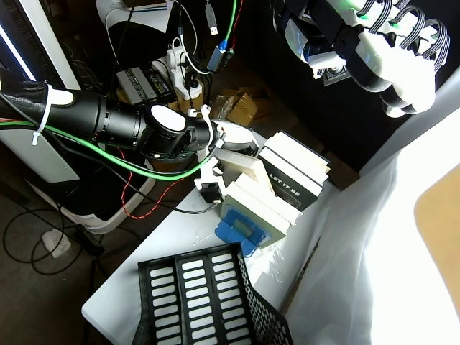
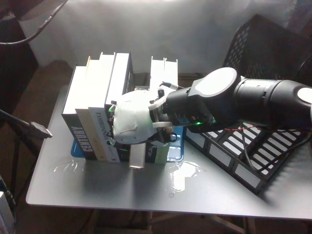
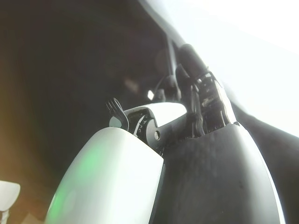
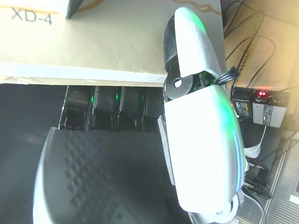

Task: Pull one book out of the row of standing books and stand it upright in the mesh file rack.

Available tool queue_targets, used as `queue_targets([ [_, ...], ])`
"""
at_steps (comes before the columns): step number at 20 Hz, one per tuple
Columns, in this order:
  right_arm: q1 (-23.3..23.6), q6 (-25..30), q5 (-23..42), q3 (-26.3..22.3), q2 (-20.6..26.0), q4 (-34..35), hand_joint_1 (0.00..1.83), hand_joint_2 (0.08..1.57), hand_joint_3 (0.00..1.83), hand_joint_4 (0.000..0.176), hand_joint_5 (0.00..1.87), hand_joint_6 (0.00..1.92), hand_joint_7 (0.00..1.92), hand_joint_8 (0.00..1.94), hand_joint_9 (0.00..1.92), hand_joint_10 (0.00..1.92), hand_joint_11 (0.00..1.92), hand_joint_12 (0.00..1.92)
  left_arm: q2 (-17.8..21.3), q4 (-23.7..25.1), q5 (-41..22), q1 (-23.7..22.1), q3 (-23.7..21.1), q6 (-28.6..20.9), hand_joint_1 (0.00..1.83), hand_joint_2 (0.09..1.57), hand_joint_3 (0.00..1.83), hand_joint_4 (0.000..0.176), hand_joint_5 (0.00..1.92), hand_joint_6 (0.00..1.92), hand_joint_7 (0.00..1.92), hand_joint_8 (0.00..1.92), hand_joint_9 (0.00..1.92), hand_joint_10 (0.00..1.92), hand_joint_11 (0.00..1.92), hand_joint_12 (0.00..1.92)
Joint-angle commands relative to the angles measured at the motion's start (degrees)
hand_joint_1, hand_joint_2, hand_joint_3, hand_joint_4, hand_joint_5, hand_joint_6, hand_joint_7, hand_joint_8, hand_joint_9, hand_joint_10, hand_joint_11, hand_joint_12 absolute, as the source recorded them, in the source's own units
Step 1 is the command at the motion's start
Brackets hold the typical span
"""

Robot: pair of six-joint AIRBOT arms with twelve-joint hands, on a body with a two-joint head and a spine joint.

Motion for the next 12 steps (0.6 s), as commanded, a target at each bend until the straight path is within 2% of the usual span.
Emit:
queue_targets([
  [1, 0.5, 0.3, -2.1, 0.7, 0.8, 0.8, 1.36, 1.13, 0.0, 0.0, 0.83, 1.26, 1.01, 0.84, 0.87, 1.26, 0.56, 1.61, 0.4, -2.4, -5.6, -0.8, 0.2, 0.1, 1.83, 1.57, 0.84, 0.0, 0.0, 0.0, 0.0, 0.28, 0.0, 0.5, 0.0, 1.4],
  [6, 0.6, 1.1, -1.1, -0.1, 0.8, 0.8, 1.36, 1.16, 0.0, 0.0, 0.74, 1.31, 0.96, 0.97, 0.85, 1.33, 0.56, 1.66, 0.8, -3.4, -5.7, 0.1, 0.2, 0.1, 1.83, 1.57, 0.84, 0.0, 0.0, 0.0, 0.0, 0.28, 0.0, 0.5, 0.0, 1.4],
  [8, 0.7, 1.3, -0.1, -1.4, 0.8, 0.7, 1.36, 1.14, 0.0, 0.0, 0.8, 1.29, 1.01, 0.86, 0.87, 1.27, 0.59, 1.6, 0.9, -4.5, -5.9, 0.6, 0.2, 0.5, 1.83, 1.57, 0.84, 0.0, 0.0, 0.0, 0.0, 0.28, 0.0, 0.5, 0.0, 1.4],
  [12, 1.4, 2.1, 1.8, -4.2, 3.3, -0.3, 1.37, 1.13, 0.0, 0.0, 0.83, 1.23, 1.05, 0.81, 0.86, 1.29, 0.57, 1.64, 1.1, -5.8, -6.2, 1.3, 0.1, 1.0, 1.83, 1.57, 0.84, 0.0, 0.0, 0.0, 0.0, 0.28, 0.0, 0.5, 0.0, 1.4],
])
